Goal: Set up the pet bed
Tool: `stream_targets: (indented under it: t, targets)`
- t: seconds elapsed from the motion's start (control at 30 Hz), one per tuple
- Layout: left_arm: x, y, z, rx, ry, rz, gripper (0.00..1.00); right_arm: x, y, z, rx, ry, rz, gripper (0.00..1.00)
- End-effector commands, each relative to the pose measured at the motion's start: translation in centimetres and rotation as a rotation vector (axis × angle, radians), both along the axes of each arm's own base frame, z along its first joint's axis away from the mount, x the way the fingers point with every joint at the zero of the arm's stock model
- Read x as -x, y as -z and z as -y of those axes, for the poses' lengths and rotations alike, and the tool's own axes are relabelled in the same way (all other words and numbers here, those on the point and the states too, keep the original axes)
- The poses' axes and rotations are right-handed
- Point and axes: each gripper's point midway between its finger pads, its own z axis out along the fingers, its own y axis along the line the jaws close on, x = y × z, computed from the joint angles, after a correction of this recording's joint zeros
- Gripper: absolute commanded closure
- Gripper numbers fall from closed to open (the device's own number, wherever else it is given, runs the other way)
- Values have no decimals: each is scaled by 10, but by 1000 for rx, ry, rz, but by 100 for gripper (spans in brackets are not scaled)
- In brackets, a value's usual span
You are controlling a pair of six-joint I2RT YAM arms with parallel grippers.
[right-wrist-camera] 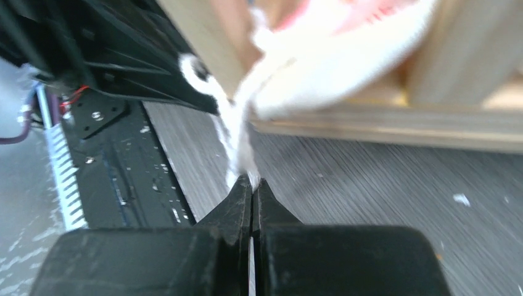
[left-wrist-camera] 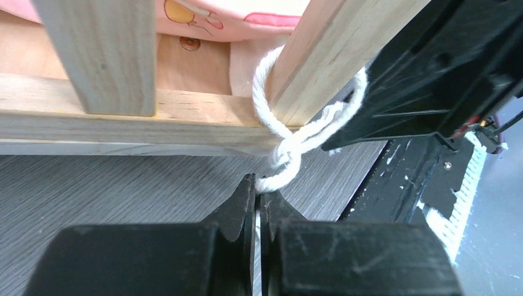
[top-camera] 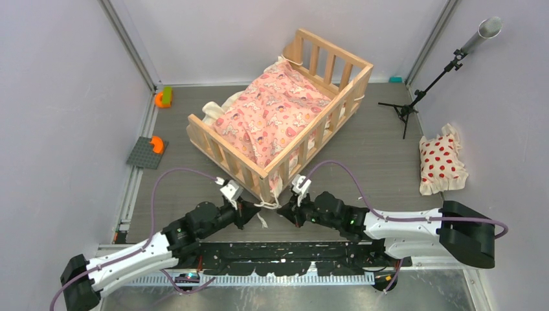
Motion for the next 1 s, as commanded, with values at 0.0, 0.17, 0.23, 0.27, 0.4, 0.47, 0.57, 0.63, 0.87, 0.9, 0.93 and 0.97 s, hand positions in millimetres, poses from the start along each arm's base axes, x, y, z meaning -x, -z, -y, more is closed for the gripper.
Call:
stream_targets:
  t: [0.0,0.17,0.23,0.27,0.4,0.47,0.57,0.63,0.87,0.9,0.93,0.97]
  targets:
    - [-3,-21,-9,20,-54,-9,100,-24,5,20,-19,231,-72,99]
    - [-5,-32,-19,33,-94,4,100,-27,18,31,-24,318,-134,99]
    - [-7,-37,-23,37,-117,4,100,-27,21,34,-15,336,-145,99]
    - [-7,-40,-24,40,-123,6,100,-27,23,36,-5,349,-151,99]
    - [-8,-46,-27,39,-129,15,100,-29,29,48,59,428,-194,99]
    - [-7,-48,-28,40,-129,18,100,-29,32,54,99,458,-215,99]
    - [-7,-49,-28,39,-126,17,100,-29,33,65,121,521,-252,99]
    - [-6,-48,-28,33,-125,14,100,-27,35,73,130,559,-280,99]
    - [-4,-41,-28,18,-117,0,100,-25,34,107,183,747,-371,99]
    - [-5,-40,-28,16,-118,0,100,-24,35,111,206,768,-380,99]
    - [-5,-40,-28,17,-118,-1,100,-23,36,114,227,786,-385,99]
    - [-5,-41,-28,18,-119,-1,100,-23,37,118,253,808,-388,99]
